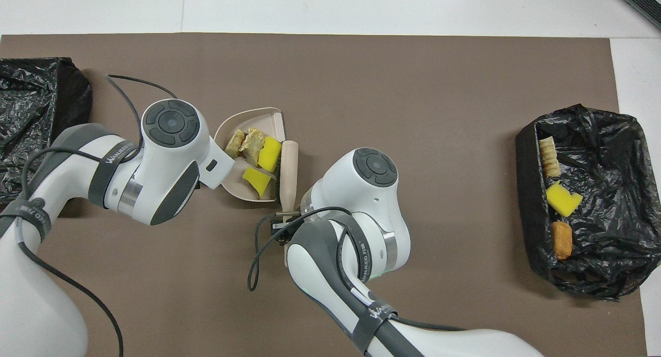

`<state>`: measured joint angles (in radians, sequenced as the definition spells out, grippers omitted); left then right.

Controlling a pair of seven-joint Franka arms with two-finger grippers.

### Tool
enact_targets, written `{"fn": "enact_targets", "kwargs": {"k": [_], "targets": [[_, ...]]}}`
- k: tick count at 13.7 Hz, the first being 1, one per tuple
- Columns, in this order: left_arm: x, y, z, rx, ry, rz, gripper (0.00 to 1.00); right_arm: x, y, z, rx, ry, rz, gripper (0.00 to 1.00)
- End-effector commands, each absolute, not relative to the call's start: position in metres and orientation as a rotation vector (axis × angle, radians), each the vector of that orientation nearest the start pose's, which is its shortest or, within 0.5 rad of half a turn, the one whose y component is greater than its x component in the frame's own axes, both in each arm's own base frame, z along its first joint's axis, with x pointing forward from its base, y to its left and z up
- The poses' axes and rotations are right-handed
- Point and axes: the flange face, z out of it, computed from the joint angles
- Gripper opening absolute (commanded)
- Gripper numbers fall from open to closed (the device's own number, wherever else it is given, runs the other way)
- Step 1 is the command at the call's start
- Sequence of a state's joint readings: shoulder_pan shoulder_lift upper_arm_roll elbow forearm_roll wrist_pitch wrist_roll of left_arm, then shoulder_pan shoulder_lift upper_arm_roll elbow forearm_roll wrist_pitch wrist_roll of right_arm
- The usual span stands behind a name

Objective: Sweep and dump trash in bin
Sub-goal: 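Tip the dustpan with the left gripper while the right gripper drops the brush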

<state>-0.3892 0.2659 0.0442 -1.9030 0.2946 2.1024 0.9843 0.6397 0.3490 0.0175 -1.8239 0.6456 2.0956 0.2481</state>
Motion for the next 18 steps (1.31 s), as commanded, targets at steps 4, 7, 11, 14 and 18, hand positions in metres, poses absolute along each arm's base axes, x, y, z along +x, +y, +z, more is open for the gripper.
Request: {"fn": "enact_targets", "kwargs": {"k": [4,7,11,14,18], "targets": [[0.578,-0.176,0.359,-2.067,2.083,0.186,0.00,0.470,0.382,0.436,-2.691,-0.099,0.402,0.00],[0.585,-0.161,0.355,-2.133,2.131,0.097,0.00,0.465,0.362,0.455,-2.764,-0.166,0.430,0.00],[0.594,-0.136,0.378,-2.159,2.205,-0.024,0.00,0.483,0.288,0.498,-2.987,-0.154,0.331,0.00],[0.602,-0.084,0.410,-2.215,2.117,-0.103,0.00,0.495,0.222,0.523,-3.057,-0.060,0.328,0.00],[0.616,-0.012,0.458,-2.198,2.092,-0.217,0.00,0.487,0.165,0.528,-3.062,-0.053,0.478,0.00]]}}
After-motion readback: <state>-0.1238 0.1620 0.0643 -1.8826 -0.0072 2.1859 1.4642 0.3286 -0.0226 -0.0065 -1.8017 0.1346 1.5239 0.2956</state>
